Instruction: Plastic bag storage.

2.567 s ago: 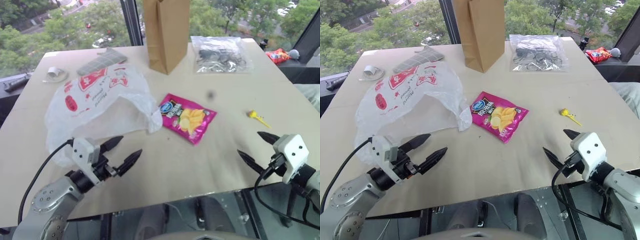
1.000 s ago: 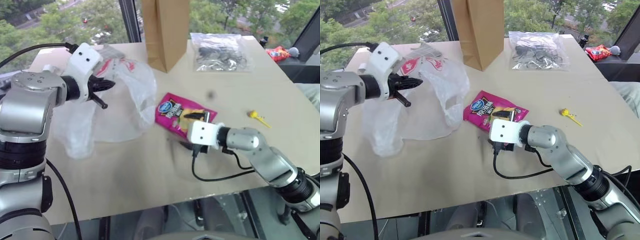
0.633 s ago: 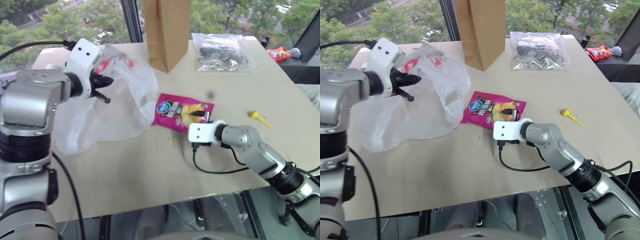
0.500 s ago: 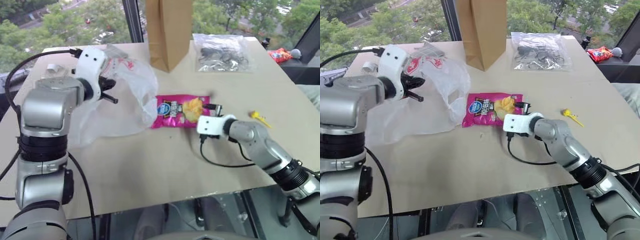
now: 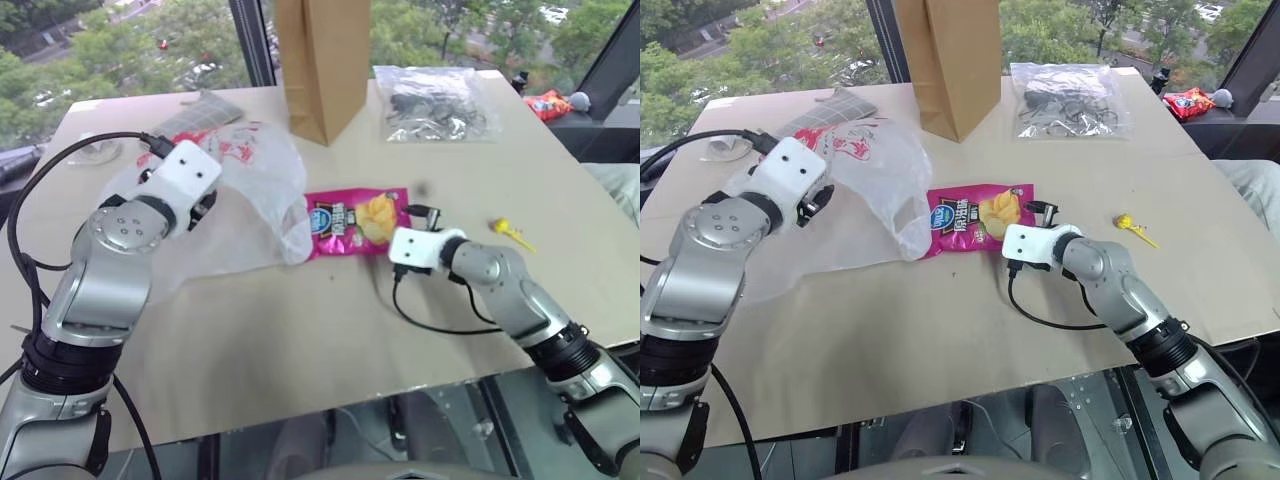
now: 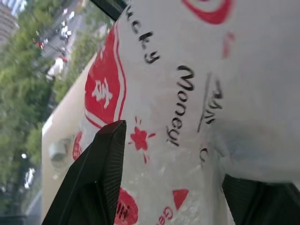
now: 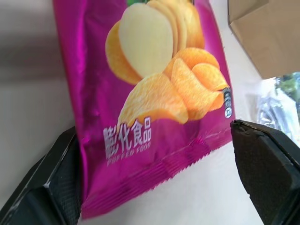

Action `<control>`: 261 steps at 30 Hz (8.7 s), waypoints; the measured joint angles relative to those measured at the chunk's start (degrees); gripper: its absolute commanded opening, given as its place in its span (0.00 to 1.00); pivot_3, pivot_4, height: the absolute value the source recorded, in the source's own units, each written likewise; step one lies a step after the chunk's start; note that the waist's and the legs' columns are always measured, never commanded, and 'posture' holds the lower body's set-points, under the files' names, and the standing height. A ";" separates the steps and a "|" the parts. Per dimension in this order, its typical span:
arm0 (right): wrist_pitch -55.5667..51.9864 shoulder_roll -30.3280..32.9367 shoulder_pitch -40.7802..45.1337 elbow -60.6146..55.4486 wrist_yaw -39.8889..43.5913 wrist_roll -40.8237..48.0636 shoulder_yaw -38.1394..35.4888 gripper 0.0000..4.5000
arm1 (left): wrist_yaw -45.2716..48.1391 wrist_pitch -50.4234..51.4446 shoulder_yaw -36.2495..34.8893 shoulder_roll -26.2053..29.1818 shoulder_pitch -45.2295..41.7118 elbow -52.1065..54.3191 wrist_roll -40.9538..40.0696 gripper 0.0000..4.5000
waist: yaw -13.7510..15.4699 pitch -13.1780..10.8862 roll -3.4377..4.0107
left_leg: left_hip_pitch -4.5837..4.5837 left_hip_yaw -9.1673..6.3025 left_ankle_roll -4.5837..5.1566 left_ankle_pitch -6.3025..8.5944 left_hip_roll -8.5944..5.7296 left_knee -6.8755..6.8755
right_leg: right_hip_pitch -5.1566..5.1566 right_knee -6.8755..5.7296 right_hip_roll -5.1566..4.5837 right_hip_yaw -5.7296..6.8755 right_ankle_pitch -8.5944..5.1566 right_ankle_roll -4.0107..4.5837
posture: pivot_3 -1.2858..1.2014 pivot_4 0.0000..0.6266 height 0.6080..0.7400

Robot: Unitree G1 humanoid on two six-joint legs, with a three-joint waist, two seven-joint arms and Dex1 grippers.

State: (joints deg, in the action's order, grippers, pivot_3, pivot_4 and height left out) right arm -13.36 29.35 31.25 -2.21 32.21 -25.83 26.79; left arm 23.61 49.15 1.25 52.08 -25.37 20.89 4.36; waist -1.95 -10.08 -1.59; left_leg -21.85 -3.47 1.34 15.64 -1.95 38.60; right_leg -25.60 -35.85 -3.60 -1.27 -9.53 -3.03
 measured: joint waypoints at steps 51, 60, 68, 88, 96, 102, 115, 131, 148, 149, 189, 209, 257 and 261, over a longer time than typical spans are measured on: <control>-10.29 -1.63 1.20 -21.09 20.00 43.51 -11.91 0.01 | 9.22 8.53 3.46 -11.70 -40.45 -36.56 -9.92 0.00 | -0.22 -0.03 0.00 | -0.12 -0.10 0.00 0.00 -0.17 0.10 | -0.07 -0.08 0.01 0.06 0.04 0.02 | 0.52 0.24 1.00; -8.44 -3.34 0.94 -19.08 19.48 43.48 -12.02 0.00 | 14.98 -0.05 4.15 1.68 -30.28 -36.22 -6.32 0.37 | -0.02 -0.04 0.03 | -0.13 -0.10 0.00 0.00 -0.08 -0.04 | -0.13 -0.07 0.00 0.08 0.03 0.03 | 0.52 0.24 1.00; -6.35 -5.80 -1.26 -17.40 18.27 42.09 -10.98 0.00 | 19.68 -15.20 5.80 9.71 -14.39 -26.99 -0.97 0.40 | 0.35 -0.03 -0.02 | -0.18 -0.12 0.05 0.03 -0.06 0.12 | -0.09 -0.08 -0.06 0.18 0.04 0.02 | 0.52 0.24 1.00; -17.79 0.96 -7.89 -31.07 16.70 52.92 -19.51 0.00 | 31.15 9.76 6.20 -4.68 -33.50 -24.59 -13.42 0.01 | 1.05 -0.04 -0.02 | -0.36 -0.11 0.32 0.18 -0.19 0.50 | 0.01 -0.13 -0.01 0.38 0.02 -0.02 | 0.52 0.24 1.00; -24.79 1.60 -5.79 -36.40 12.85 61.64 -22.29 0.00 | 24.54 15.33 8.94 -15.95 -41.86 -32.53 -13.50 0.01 | 0.36 -0.05 0.00 | -0.12 -0.12 0.32 0.18 -0.07 0.52 | 0.10 -0.22 0.10 0.18 0.03 -0.01 | 0.52 0.24 1.00; -25.30 1.61 -3.00 -36.31 12.41 61.95 -20.07 0.00 | 22.13 14.03 8.92 -17.18 -43.05 -34.90 -12.90 0.01 | 0.11 -0.05 0.00 | -0.14 -0.12 0.32 0.18 -0.07 0.52 | 0.09 -0.22 0.07 0.14 0.03 -0.01 | 0.52 0.24 1.00; -15.82 -3.55 -0.85 -18.94 14.96 52.96 -12.88 0.00 | 24.27 16.48 8.26 -12.77 -40.19 -25.85 -17.54 0.01 | -0.43 -0.07 0.02 | -0.15 -0.04 0.30 0.17 -0.07 0.51 | -0.07 -0.33 0.04 -0.02 0.03 0.00 | 0.52 0.24 1.00; -7.77 -6.38 1.27 -3.04 7.79 39.62 -16.43 0.00 | 36.15 23.85 8.27 -1.55 -33.45 -14.79 -29.06 0.01 | -0.46 -0.14 0.13 | -0.15 -0.06 0.30 0.17 -0.01 0.51 | -0.09 -0.42 0.09 -0.02 0.02 0.01 | 0.52 0.24 1.00; -6.53 -24.76 10.47 10.51 -6.83 27.96 -9.83 0.00 | 21.23 43.22 -2.84 -18.94 -35.15 -12.09 -38.38 0.01 | -0.55 -0.15 0.15 | -0.04 -0.09 0.03 0.02 -0.05 0.51 | -0.10 -0.61 0.06 -0.12 0.03 0.03 | 0.52 0.24 1.00; -4.89 -25.21 10.51 11.56 -5.33 28.05 -9.59 0.00 | 20.28 43.25 -3.48 -19.37 -35.14 -12.44 -38.34 0.01 | -0.55 -0.15 0.15 | -0.04 -0.09 0.03 0.02 -0.05 0.51 | -0.09 -0.59 0.05 -0.12 0.03 0.03 | 0.52 0.24 1.00; -30.97 2.00 -12.40 -20.39 -2.47 32.84 -34.71 0.88 | 19.25 7.89 -13.01 -20.73 -12.21 -10.14 -43.72 0.00 | 1.14 -0.16 0.18 | -0.09 0.06 0.21 0.21 -0.01 0.33 | 0.02 -0.07 0.02 -0.05 0.05 0.03 | 0.52 0.24 1.00; -29.20 6.23 -6.58 12.28 -2.32 35.14 -38.11 0.61 | 11.31 10.27 -2.89 -26.77 -20.69 -9.87 -40.66 0.00 | 0.74 -0.14 0.22 | 0.08 0.27 0.30 0.27 -0.01 0.31 | 0.21 0.01 0.08 -0.19 0.05 0.01 | 0.52 0.24 1.00; -24.14 -1.37 6.81 -18.27 12.36 42.80 -12.67 0.75 | 14.77 9.63 -11.84 -19.68 -13.82 -6.31 -53.76 0.00 | 1.18 -0.23 0.35 | -0.24 -0.10 0.06 0.14 -0.05 0.41 | -0.04 0.04 -0.03 0.00 0.12 -0.10 | 0.52 0.24 1.00; -30.37 2.14 4.85 -26.93 10.55 46.02 -18.53 0.75 | 14.91 8.61 -11.64 -19.77 -13.96 -6.90 -53.08 0.00 | 1.06 -0.23 0.35 | -0.20 -0.07 0.08 0.16 -0.03 0.40 | -0.03 0.02 -0.01 0.00 0.12 -0.10 | 0.52 0.24 1.00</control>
State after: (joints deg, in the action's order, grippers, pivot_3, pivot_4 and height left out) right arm -43.73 31.50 36.10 -29.14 42.77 20.19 8.26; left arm 38.52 57.76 -10.38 32.31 -39.33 13.98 -48.72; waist -0.90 -10.30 -1.24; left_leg -22.06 -3.54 1.43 15.80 -1.99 39.00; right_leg -25.62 -35.83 -3.61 -1.28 -9.41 -3.13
